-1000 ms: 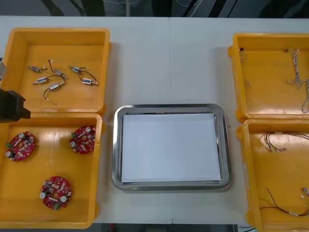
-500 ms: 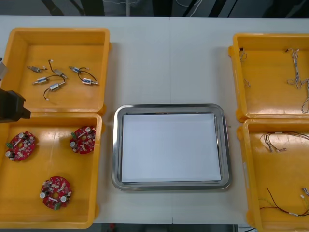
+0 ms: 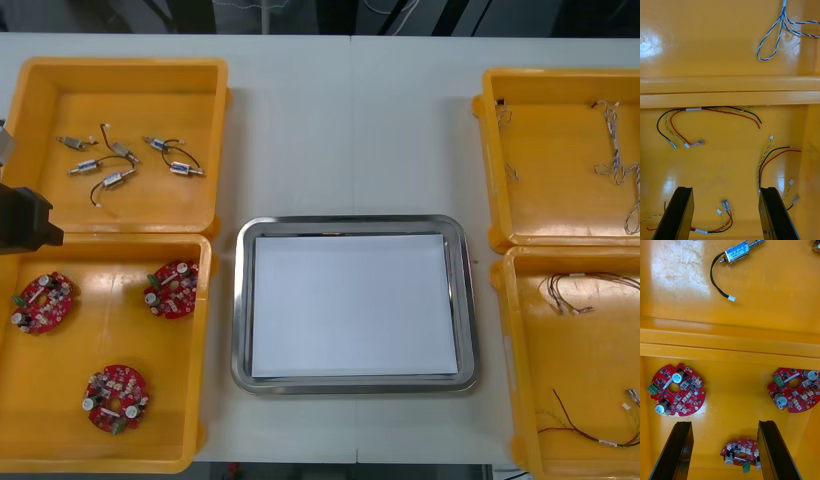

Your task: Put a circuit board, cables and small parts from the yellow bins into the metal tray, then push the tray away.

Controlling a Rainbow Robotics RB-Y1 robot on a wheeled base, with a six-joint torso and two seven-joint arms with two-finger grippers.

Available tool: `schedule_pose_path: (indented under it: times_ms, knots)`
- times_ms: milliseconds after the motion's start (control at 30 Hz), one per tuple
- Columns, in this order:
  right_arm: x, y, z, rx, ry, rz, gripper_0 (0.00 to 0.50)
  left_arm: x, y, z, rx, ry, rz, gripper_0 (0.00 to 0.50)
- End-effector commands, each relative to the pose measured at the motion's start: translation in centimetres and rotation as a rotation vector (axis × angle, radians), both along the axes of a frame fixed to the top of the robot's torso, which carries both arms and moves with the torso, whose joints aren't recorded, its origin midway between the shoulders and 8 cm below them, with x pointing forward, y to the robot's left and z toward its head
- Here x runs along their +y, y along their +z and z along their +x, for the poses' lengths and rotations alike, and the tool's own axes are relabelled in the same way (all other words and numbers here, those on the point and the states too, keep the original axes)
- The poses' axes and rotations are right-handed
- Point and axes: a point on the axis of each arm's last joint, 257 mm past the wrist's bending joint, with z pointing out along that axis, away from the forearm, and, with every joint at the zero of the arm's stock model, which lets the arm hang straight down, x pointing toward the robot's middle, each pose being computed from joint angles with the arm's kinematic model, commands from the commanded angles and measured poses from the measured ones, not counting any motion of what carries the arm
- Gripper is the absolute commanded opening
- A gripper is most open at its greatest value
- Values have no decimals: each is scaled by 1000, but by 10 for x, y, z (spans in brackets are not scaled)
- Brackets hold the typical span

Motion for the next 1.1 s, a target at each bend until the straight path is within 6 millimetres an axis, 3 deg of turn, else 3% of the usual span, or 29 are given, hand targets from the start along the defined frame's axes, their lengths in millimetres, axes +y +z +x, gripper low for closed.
schedule_pose_path:
  times_ms: [33, 1100]
  knots:
    - [-11, 6, -5, 17, 31, -66, 500, -9, 9, 1, -27, -59, 15, 500]
    - [-11, 6, -5, 17, 31, -66, 500, -9, 9, 1, -27, -59, 15, 500]
